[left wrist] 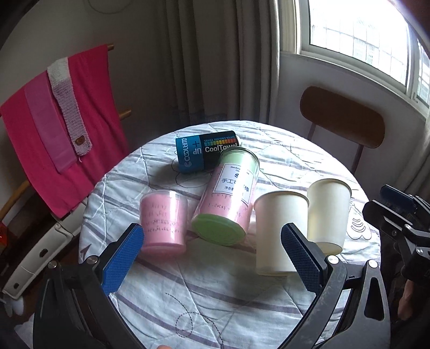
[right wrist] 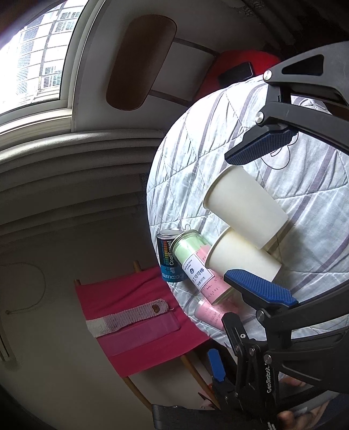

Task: Flip cup upright
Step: 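Move the left gripper to the lying green-lidded canister and close around it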

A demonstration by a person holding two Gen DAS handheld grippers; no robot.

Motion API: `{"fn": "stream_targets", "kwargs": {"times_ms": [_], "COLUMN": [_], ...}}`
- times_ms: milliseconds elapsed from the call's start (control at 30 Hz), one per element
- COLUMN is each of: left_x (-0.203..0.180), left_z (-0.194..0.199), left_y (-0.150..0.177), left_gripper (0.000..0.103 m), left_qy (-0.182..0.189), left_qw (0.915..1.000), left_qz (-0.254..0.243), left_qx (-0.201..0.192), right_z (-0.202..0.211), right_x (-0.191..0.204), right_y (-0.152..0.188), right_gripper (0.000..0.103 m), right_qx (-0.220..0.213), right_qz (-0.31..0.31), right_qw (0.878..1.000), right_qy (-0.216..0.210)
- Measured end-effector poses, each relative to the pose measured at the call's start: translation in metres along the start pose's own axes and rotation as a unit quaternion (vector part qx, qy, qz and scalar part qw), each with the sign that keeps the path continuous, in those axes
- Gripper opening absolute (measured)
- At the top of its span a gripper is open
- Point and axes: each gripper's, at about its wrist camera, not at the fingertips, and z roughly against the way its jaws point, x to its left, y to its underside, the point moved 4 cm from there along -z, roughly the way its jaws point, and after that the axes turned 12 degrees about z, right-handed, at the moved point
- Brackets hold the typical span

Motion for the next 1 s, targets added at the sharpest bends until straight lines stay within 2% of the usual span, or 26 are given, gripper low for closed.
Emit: {"fn": "stream_targets", "kwargs": {"times_ms": [67,133,267,333,367,600,1000], "left_x": [-0.003,-0.006,-0.010,-0.009,-0.009,-0.015,-0.022], "left_z": [-0.006,-0.014,-0.035,-0.044,-0.049,-0.075,-0.094], "left_y": [-0.003,-0.004,-0.005,-0.006,-0.007,-0.008,-0.010], "left_gripper": [0.101,0.095,0.092,0.082,0.080,0.080,0.080], "left_qy": [0.004,0.006,-0.008,-0.015,-0.016,-0.028,-0.013], "left_qw": [1.0000,0.9997,0.9980,0.9972,0.9966,0.9928,0.9907], "left_qz": [-0.007,-0.018,-0.045,-0.049,-0.052,-0.074,-0.077], "left_qx": [0.006,0.018,0.043,0.055,0.062,0.089,0.111], "right_z": [-0.005,-0.011,-0.020,-0.024,-0.025,-0.035,-0.045], "right_x": [-0.002,-0.003,-0.010,-0.013,-0.013,-0.017,-0.023], "right_y": [-0.002,-0.003,-0.004,-0.004,-0.004,-0.004,-0.001], "right_gripper": [0.081,0.081,0.081,0.081,0.081,0.081,0.081], "right_qx": [0.003,0.008,0.016,0.019,0.020,0.024,0.027], "right_qz": [-0.004,-0.008,-0.021,-0.025,-0.026,-0.036,-0.051], "right_qw": [1.000,1.000,1.000,0.999,0.999,0.999,0.998], "right_qy": [-0.002,-0.002,-0.007,-0.010,-0.011,-0.022,-0.028]}}
